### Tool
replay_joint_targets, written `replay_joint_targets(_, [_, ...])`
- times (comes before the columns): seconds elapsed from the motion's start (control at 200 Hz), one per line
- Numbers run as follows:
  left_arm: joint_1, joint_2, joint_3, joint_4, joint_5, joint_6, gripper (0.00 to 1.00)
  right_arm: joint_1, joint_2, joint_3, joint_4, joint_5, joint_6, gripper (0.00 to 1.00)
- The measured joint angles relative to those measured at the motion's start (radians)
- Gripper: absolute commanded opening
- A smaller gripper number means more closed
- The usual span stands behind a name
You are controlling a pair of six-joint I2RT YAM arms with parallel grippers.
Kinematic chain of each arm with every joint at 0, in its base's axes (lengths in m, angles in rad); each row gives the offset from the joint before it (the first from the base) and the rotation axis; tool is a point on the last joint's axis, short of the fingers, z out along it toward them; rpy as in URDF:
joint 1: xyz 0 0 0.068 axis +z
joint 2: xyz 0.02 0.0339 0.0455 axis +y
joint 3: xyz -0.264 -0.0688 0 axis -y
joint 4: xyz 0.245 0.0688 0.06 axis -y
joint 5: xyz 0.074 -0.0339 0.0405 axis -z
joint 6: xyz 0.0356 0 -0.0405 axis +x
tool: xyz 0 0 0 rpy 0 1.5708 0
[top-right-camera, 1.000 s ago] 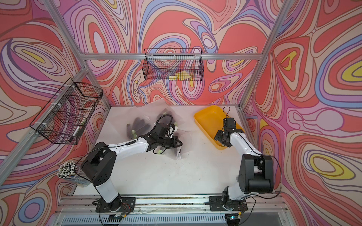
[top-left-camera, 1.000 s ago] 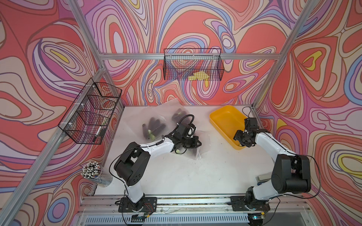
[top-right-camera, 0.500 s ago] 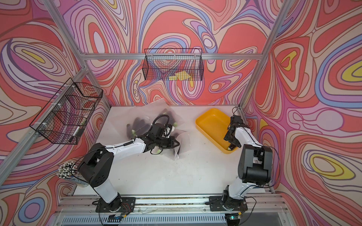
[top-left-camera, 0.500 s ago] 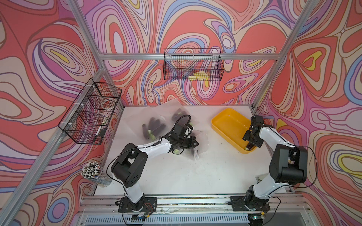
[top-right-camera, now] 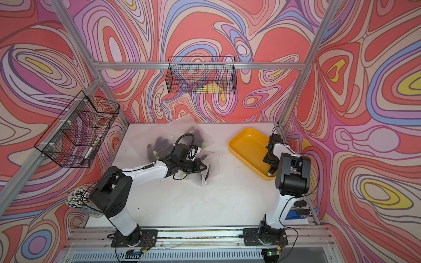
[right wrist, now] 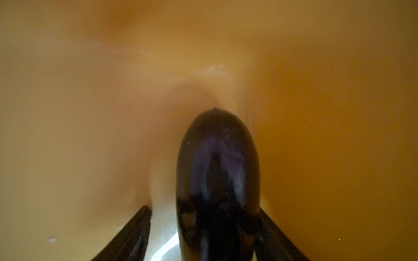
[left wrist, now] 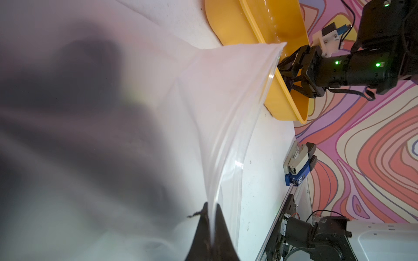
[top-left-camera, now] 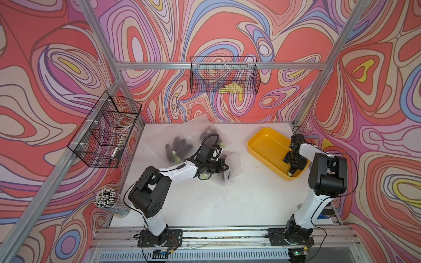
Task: Place the eggplant in a zip-top bag and seal the zipper
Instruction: Pick up the eggplant from the basket.
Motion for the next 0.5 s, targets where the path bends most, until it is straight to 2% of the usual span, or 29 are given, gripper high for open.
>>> replay_joint_targets(0.245, [0.004, 0.0, 0.0, 0.006, 0.011, 0.003, 0.0, -0.016, 0.022, 0.03, 0.074, -0.074, 0.01, 0.3])
replay_joint_targets(0.386, [0.004, 0.0, 0.004, 0.008, 0.015, 0.003, 0.0, -0.015, -0.033, 0.016, 0.087, -0.117, 0.0, 0.32])
replay_joint_targets(0.501, [0.004, 0.011, 0.023, 0.008, 0.025, 0.002, 0.0, -0.006, -0.153, 0.015, 0.08, -0.15, -0.001, 0.33])
